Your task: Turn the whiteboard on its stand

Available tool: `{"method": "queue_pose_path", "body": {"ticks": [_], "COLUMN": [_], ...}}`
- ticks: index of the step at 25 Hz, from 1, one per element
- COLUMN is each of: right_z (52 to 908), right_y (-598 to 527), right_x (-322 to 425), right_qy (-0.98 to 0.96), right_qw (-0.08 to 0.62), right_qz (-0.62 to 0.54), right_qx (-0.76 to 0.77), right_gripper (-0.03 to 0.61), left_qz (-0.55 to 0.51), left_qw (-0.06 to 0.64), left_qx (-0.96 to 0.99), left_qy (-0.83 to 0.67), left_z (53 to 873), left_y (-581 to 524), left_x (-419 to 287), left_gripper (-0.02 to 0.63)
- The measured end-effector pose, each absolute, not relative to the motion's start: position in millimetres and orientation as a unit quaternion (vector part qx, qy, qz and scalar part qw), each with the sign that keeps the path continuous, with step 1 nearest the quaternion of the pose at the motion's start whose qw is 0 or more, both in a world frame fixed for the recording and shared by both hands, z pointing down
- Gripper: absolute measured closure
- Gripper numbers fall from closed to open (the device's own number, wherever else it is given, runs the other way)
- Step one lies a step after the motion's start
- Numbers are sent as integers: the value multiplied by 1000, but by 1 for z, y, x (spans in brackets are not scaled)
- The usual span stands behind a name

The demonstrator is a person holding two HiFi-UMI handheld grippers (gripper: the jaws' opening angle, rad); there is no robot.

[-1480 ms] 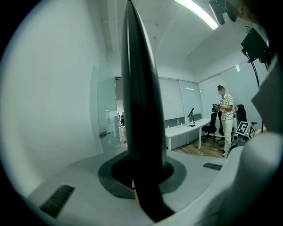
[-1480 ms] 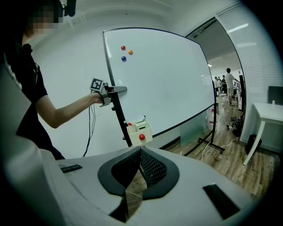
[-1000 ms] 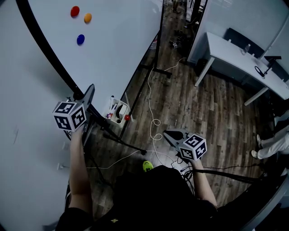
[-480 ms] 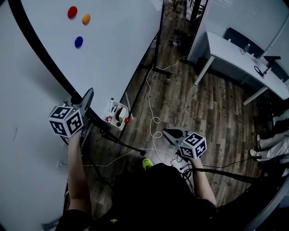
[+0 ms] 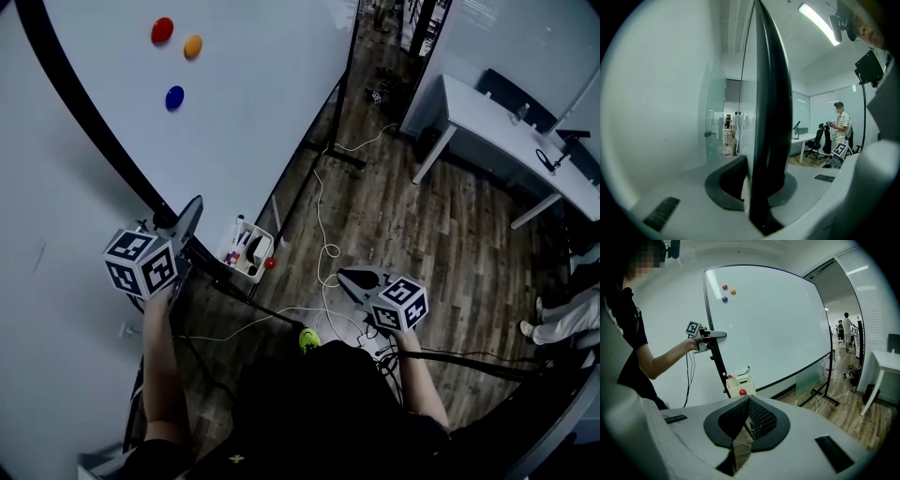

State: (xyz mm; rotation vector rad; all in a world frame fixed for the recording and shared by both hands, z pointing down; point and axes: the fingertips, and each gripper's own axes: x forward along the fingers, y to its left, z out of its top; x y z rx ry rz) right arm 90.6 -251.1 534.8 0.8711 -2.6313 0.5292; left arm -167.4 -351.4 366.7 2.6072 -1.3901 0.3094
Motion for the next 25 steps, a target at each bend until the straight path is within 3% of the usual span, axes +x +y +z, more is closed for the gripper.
{"method": "queue_pose_path", "body": {"ticks": [20, 25], "right_z": [529, 528], "right_y": [-246, -239], "right_x": [63, 54], "right_qy": [-925, -925], "right_qw": [159, 160], "right_qz": [192, 192], "right_qx": [286, 285], "right_gripper": [578, 578], "left_qz": [96, 101], "left_qw": [92, 64], "left_qx": [869, 872], "left_qy": [-476, -474], "left_z": [362, 363], "left_y": [-341, -346], "left_x": [-168, -164], "left_gripper": [568, 566]}}
